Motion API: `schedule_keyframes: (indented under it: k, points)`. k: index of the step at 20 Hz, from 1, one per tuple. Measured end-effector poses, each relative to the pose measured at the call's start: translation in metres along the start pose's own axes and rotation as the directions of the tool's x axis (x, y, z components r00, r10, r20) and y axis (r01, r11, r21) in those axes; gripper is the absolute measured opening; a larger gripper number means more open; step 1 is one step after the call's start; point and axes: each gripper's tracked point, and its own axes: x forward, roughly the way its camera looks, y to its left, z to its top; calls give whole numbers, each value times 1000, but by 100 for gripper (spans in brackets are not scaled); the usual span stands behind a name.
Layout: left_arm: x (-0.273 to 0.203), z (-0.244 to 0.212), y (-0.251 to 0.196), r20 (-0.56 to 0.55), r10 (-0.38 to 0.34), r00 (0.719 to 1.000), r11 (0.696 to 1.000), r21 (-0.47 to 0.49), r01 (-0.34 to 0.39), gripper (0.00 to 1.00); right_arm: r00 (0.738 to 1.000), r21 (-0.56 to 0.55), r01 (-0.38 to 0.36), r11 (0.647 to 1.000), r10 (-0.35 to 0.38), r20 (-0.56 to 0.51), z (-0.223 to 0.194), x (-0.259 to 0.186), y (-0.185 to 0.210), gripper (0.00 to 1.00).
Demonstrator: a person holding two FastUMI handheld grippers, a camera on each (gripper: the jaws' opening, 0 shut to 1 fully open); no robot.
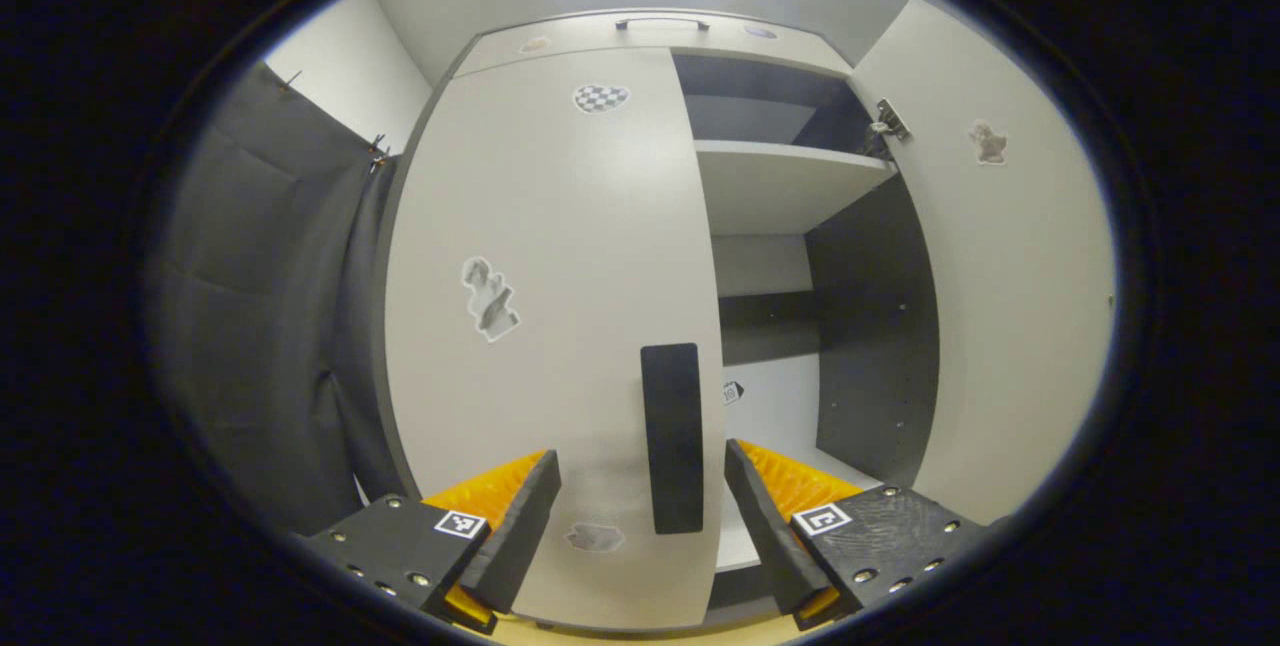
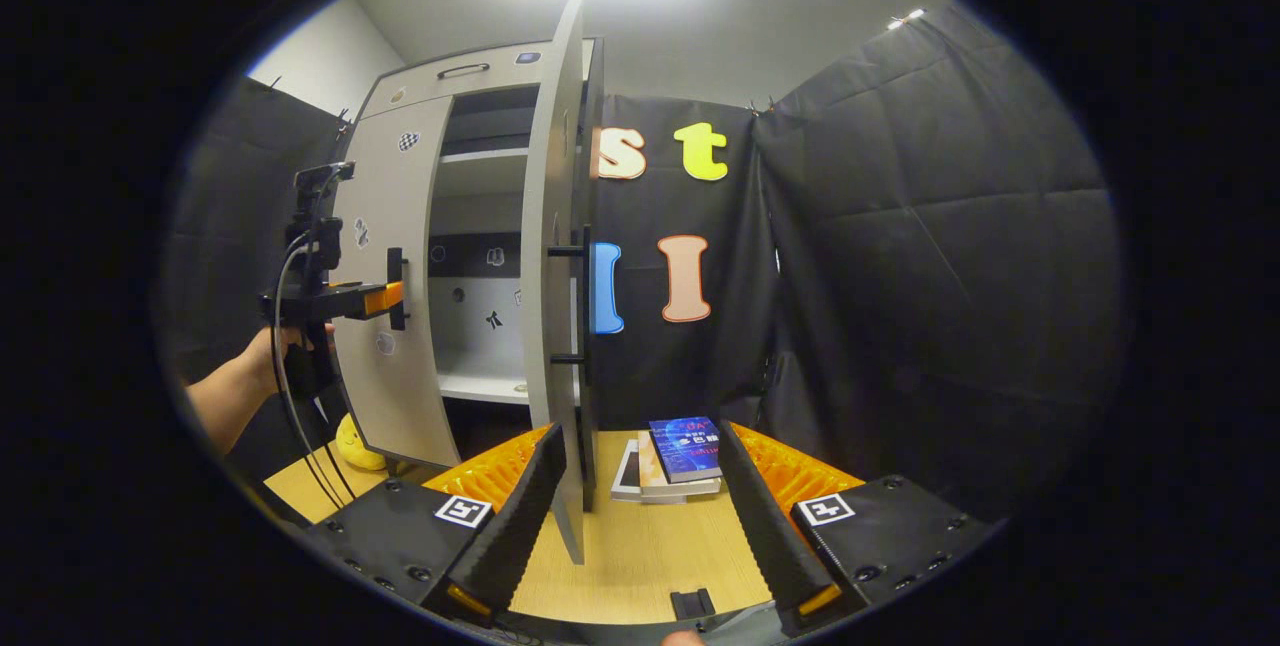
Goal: Open the right door of the double-door shoe cabinet with the right hand, and open the left door with the left hand.
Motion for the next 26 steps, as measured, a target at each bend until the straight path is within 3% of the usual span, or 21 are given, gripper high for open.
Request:
schedule_keyframes:
  k: [5, 6, 7, 8, 10, 13, 15, 17, 26]
  points:
    - [25, -1, -17, -16, -16, 1000, 1000, 11, 16, 92, 1000, -17, 16, 1000, -17, -21, -9, -4, -4, 95]
    - [28, 0, -21, -13, -22, 1000, 1000, 14, 22, 77, 1000, -16, 14, 1000, -14, -22, -9, -5, -3, 95]
    - [31, 2, -27, -12, -28, 1000, 999, 23, 28, 77, 1000, -15, 12, 1000, -13, -20, -8, -6, -3, 95]
    - [35, 4, -18, 3, 29, 1000, 998, 49, -30, 76, 1000, -14, 12, 1000, -13, -17, -7, -5, -2, 92]
    - [33, 9, -12, 6, 62, 998, 997, 38, -62, 29, 1000, -12, 10, 1000, -10, -13, -7, -8, -2, 92]
    - [36, -2, -12, -40, 48, 998, 999, 25, -47, 24, 1000, -15, -8, 1000, 8, -14, -8, -9, 3, 92]
    - [36, -1, -13, -53, 19, 998, 1000, -6, -20, 26, 1000, -26, -23, 999, 22, -16, -11, -12, 7, 92]
    - [30, -1, -12, -60, 0, 998, 1000, -22, -1, 14, 999, -34, -47, 998, 47, -9, -10, -13, 15, 92]
    - [5, 0, -2, -63, -52, 997, 998, -50, 49, 12, 986, -68, -166, 984, 167, 8, -11, -20, 55, 94]
